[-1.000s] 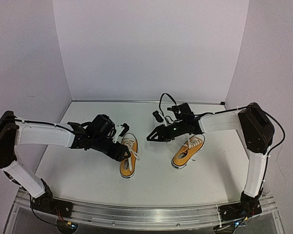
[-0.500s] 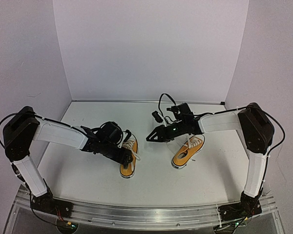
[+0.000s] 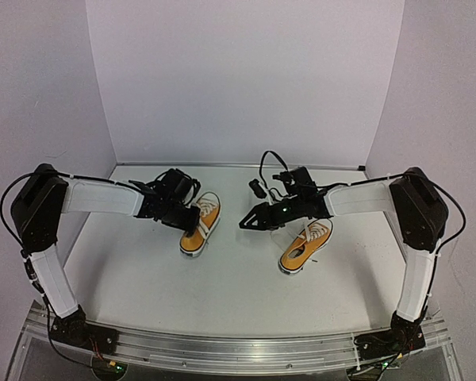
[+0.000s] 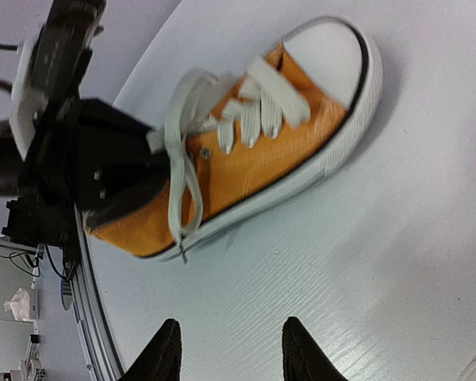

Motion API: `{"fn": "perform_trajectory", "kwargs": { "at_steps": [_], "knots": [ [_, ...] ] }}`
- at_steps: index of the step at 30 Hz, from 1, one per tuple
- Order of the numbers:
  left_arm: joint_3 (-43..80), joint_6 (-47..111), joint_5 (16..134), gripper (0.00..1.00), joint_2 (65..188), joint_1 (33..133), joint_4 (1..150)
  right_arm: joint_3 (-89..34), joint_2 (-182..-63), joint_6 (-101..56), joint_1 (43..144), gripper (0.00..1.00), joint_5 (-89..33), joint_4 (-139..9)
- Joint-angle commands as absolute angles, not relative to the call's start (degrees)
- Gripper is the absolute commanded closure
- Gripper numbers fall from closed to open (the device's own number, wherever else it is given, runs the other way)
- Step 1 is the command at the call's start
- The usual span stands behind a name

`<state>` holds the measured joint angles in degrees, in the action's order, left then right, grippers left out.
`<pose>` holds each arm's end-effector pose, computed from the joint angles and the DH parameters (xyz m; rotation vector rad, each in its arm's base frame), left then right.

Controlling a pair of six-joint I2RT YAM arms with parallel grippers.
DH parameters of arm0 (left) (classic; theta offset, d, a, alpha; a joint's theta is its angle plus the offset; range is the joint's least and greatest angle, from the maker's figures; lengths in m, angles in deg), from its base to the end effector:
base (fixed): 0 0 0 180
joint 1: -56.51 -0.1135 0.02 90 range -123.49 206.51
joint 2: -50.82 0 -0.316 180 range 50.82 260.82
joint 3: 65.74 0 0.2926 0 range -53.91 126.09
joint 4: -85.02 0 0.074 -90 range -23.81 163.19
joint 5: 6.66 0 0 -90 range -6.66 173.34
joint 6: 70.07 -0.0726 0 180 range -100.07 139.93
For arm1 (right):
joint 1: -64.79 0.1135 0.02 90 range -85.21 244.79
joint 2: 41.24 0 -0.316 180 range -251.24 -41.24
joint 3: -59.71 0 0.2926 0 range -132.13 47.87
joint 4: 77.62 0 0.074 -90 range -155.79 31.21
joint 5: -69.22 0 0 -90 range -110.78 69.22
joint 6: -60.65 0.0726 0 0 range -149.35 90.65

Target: Tie the shoes

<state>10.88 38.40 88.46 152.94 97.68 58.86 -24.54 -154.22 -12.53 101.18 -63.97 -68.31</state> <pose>0.3364 -0.2856 0.1817 0.4535 2.4566 -0.3349 0.3730 0.3366 0.1856 -0.8341 2.2070 1.3254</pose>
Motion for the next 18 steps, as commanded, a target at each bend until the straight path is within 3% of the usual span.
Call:
{"fn": "perform_trajectory", "kwargs": {
  "at_steps": [1, 7, 8, 11, 14, 15, 18],
  "knots": [
    [17.0, 39.2, 89.8, 1.0, 156.2, 89.2, 64.3, -23.4, -148.5, -13.3, 100.1, 0.58, -61.6, -69.3],
    [22.3, 35.6, 85.4, 0.99, 163.7, 83.2, 64.4, -21.9, -146.1, -13.3, 99.4, 0.55, -60.8, -69.1],
    [22.4, 35.3, 84.3, 0.93, 164.4, 82.5, 64.6, -21.7, -145.6, -13.4, 99.3, 0.54, -60.6, -69.1],
    [22.1, 33.6, 83.7, 0.57, 163.6, 82.0, 64.6, -21.2, -143.9, -13.7, 98.6, 0.43, -59.6, -68.9],
    [20.5, 32.5, 81.6, 0.08, 158.9, 82.1, 64.0, -21.5, -141.4, -14.7, 98.4, 0.3, -58.5, -68.6],
    [20.3, 32.2, 81.5, 0.02, 156.9, 82.1, 62.9, -21.8, -140.5, -15.4, 98.4, 0.28, -58.2, -68.4],
    [18.8, 31.8, 80.4, 0.0, 150.4, 82.1, 61.2, -22.2, -136.8, -17.2, 98.4, 0.26, -55.7, -68.0]
  ]
}}
